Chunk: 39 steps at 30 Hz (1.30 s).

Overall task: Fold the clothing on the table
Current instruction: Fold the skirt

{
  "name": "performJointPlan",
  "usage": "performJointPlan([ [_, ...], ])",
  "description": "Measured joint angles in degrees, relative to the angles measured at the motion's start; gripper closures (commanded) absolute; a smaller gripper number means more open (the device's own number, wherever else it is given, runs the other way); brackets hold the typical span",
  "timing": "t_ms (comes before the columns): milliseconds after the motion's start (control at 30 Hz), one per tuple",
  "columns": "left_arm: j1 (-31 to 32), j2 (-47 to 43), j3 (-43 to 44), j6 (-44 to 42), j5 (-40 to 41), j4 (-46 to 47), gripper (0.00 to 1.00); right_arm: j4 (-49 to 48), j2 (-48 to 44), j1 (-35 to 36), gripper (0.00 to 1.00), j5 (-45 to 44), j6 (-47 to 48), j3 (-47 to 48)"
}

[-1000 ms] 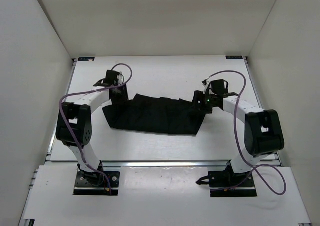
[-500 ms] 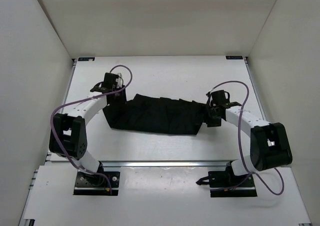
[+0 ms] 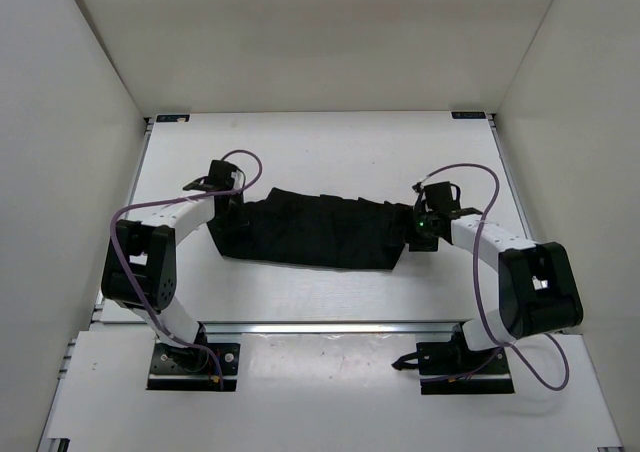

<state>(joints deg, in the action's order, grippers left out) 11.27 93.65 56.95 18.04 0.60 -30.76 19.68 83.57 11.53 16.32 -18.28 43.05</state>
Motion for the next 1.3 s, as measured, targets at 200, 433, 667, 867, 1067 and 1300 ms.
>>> performJointPlan([
  [200,-0.31,0.2,-1.09,0.44,-0.42,0.7,0.79,-4.15,0.02,-1.51,0.21,3.98,-1.53,-1.73],
  [433,0.35,2.08,-2.29,0.98,-1.05,1.84,0.98,-6.82,4.37,2.56,0.21,6.08,-1.66,1.18],
  [667,0.39,2.16,-2.29,0.96,-1.2,1.92,1.0,-6.36,10.54,7.19,0.66,3.72,-0.48,6.97],
  [867,1.75,2.62,-2.03,1.53,-1.77,2.58,1.0,-4.94,12.28,6.27,1.0,2.1,-0.87,7.26],
  [1067,6.69,5.22,0.24,3.41,-4.87,4.15,1.0,0.94,10.25,1.22,1.0,-1.38,1.62,8.17],
  [1300,14.14,11.28,5.2,8.17,-12.81,8.81,1.0,9.62,8.0,0.74,1.0,-3.63,5.55,20.0],
])
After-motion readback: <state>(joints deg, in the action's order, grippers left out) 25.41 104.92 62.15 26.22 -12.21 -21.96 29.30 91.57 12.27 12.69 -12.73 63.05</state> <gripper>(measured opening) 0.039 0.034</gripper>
